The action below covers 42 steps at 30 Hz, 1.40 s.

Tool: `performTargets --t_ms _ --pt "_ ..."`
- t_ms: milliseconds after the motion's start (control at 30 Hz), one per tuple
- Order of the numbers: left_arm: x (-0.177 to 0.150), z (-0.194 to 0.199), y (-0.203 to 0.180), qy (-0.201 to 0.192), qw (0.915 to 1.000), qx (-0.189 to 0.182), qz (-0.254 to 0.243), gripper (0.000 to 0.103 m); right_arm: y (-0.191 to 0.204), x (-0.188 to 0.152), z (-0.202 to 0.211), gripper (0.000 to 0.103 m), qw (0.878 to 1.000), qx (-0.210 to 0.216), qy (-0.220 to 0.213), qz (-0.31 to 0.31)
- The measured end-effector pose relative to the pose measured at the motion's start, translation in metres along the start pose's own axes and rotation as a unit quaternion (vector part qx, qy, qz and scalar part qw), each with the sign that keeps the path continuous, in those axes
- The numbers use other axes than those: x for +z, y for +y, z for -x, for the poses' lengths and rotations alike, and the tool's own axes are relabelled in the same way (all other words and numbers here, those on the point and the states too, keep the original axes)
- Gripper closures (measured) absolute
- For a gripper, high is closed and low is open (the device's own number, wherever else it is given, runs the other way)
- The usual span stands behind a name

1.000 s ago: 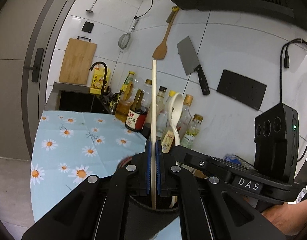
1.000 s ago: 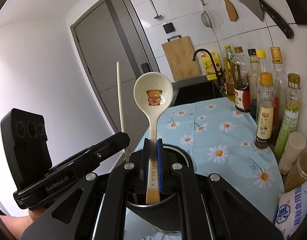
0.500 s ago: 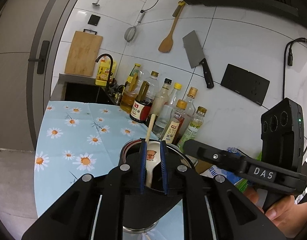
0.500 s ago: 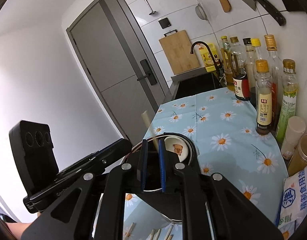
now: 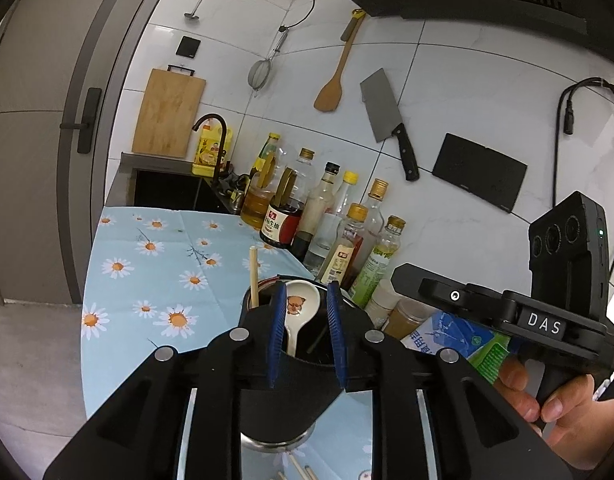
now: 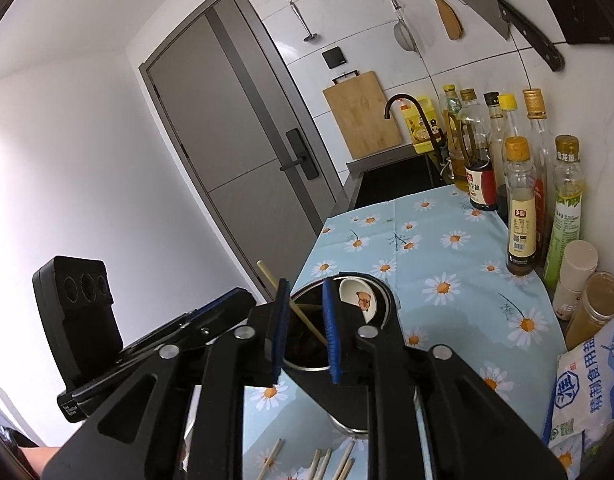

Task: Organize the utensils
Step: 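Drop the chopstick and spoon into the black holder, opening both tools, then grasp another chopstick with left tool while right grasps a small printed spoon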

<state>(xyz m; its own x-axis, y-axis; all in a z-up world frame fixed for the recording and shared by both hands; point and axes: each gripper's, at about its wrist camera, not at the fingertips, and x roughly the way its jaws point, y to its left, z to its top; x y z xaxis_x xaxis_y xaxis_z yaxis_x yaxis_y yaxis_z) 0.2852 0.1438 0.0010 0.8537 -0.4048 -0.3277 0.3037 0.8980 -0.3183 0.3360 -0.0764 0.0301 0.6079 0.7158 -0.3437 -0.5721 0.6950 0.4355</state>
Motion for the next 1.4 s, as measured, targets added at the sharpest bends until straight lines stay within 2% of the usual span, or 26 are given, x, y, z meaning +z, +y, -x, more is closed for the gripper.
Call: performTargets --t_ms 333,433,600,667,900,1100,1400 --pt "-0.011 0.034 -0.005 0.039 0.999 0.019 0.008 0.082 -0.006 -0.011 0.04 0.078 0.999 -0.012 0.033 -0.017" --pt "-0.021 0.042 -0.004 0.053 0.9982 0.027 0.012 0.082 -0.011 -0.02 0.047 0.072 0.998 -0.014 0.049 -0.033" --pt "-0.038 0.045 0.004 0.104 0.9928 0.054 0.026 0.079 -0.022 -0.041 0.054 0.072 0.995 -0.029 0.081 -0.052" --pt "-0.043 0.049 0.006 0.112 0.9914 0.061 0.029 0.078 -0.026 -0.05 0.058 0.072 0.993 -0.032 0.093 -0.061" --pt "-0.07 0.047 0.014 0.175 0.9815 0.066 0.043 0.078 -0.04 -0.087 0.063 0.072 0.984 -0.041 0.141 -0.102" --pt "-0.099 0.035 0.016 0.244 0.9664 0.06 0.052 0.078 -0.052 -0.117 0.069 0.069 0.974 -0.054 0.167 -0.142" --pt "-0.13 0.032 0.016 0.308 0.9459 0.089 0.051 0.078 -0.059 -0.152 0.07 0.068 0.964 -0.078 0.194 -0.166"
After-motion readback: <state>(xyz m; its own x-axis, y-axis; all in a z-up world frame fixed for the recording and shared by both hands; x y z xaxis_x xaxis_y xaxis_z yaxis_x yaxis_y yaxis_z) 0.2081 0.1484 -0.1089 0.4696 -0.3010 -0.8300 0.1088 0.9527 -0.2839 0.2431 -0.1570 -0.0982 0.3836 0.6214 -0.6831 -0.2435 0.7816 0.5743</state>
